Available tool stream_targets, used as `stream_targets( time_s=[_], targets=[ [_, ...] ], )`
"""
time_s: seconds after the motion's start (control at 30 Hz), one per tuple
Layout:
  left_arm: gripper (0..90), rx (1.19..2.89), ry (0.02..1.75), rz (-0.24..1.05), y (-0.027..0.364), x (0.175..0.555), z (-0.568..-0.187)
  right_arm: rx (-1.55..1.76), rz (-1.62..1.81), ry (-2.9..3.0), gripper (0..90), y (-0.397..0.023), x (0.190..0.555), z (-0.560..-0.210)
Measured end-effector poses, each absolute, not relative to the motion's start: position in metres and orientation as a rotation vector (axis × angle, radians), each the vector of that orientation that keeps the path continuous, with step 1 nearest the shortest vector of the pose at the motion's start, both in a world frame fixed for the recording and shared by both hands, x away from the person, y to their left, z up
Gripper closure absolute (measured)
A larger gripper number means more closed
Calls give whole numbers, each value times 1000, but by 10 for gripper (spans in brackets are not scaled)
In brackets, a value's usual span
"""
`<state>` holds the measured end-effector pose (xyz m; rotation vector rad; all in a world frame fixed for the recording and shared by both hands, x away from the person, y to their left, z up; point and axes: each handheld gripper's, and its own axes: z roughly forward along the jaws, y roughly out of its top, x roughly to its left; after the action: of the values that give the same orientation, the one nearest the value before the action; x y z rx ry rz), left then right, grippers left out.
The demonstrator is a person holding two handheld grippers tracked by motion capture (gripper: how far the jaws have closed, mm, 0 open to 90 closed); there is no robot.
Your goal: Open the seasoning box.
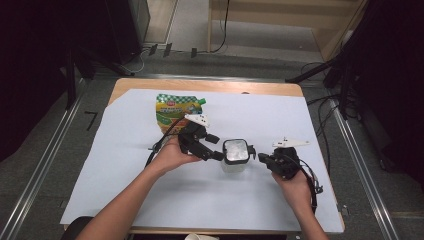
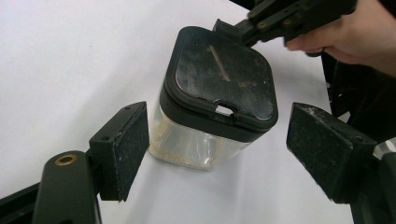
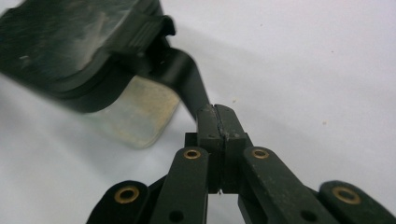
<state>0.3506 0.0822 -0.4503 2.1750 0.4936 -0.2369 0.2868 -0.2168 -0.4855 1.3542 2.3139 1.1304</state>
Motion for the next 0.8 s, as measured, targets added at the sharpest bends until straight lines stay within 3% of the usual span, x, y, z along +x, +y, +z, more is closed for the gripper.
stream_targets(
  time_s=[0.5, 0.8],
  targets=[
    [146, 2194, 482, -248, 72, 343, -463, 1352, 1058, 2277, 900, -193, 305, -498],
    [106, 2238, 454, -137, 66, 336, -475, 1341, 1070, 2306, 900, -183, 307, -499]
  ],
)
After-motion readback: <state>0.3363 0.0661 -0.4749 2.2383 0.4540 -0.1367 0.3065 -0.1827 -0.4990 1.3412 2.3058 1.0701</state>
